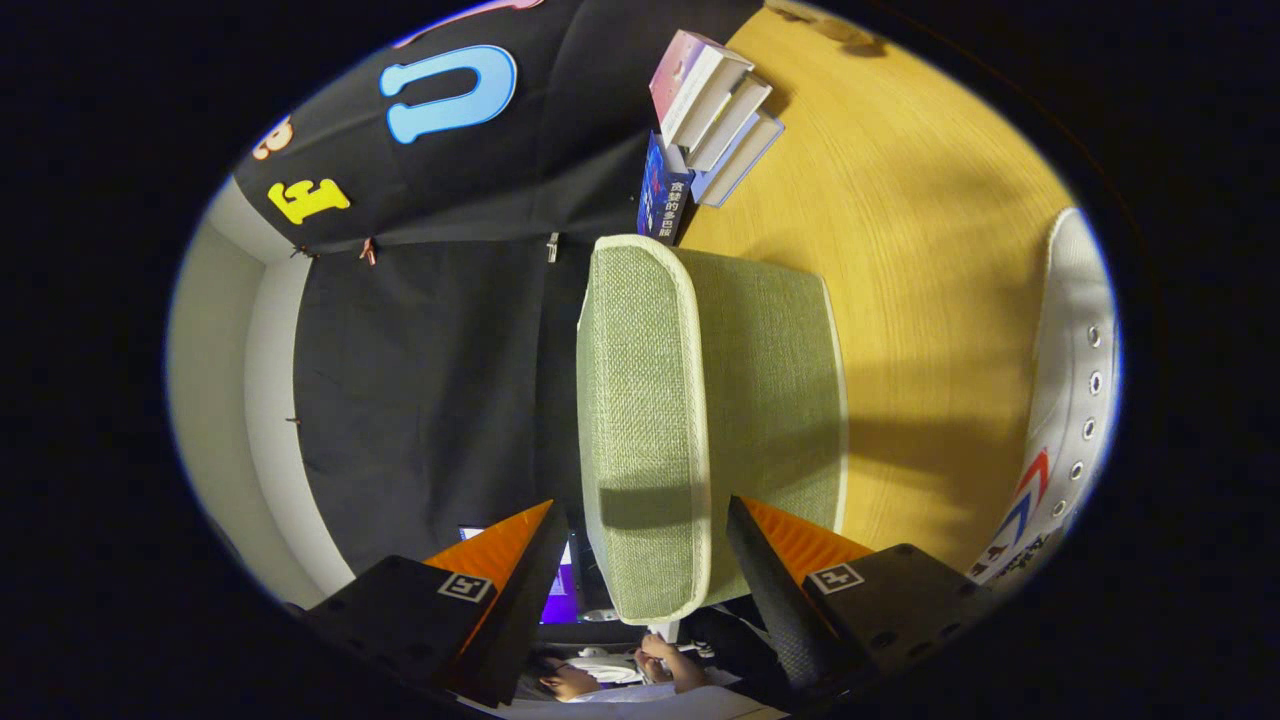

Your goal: Open the storage box then place both shoes into the box .Put the left shoe in first, then the right shoe, with the right side of both shoes facing outward in a uniform manner.

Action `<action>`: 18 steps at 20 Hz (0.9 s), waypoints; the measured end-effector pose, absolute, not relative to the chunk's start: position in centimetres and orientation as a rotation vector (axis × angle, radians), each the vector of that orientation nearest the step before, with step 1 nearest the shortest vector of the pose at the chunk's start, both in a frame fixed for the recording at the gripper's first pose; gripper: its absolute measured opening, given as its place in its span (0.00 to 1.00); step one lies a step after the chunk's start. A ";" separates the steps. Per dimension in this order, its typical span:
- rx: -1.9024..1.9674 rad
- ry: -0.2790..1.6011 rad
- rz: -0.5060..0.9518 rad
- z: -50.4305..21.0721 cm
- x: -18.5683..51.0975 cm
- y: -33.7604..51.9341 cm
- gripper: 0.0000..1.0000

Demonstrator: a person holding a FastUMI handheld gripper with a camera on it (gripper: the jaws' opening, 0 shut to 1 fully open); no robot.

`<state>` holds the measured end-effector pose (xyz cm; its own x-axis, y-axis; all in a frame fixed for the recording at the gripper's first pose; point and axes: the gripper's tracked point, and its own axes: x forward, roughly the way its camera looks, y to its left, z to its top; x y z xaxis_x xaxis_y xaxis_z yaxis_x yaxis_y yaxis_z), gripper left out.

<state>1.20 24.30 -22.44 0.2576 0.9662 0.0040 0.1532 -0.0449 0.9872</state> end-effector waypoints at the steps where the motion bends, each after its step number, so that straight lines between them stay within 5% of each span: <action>1: 1.474 1.117 0.955 -22.5 1.5 24.6 0.97; 7: 1.583 1.120 0.980 -23.1 2.1 25.3 0.95; 12: 1.669 1.105 1.021 -23.6 1.8 24.8 0.55; 15: 1.666 1.035 1.003 -22.4 1.8 23.5 0.13; 18: 1.646 0.996 1.001 -19.9 1.9 23.0 0.05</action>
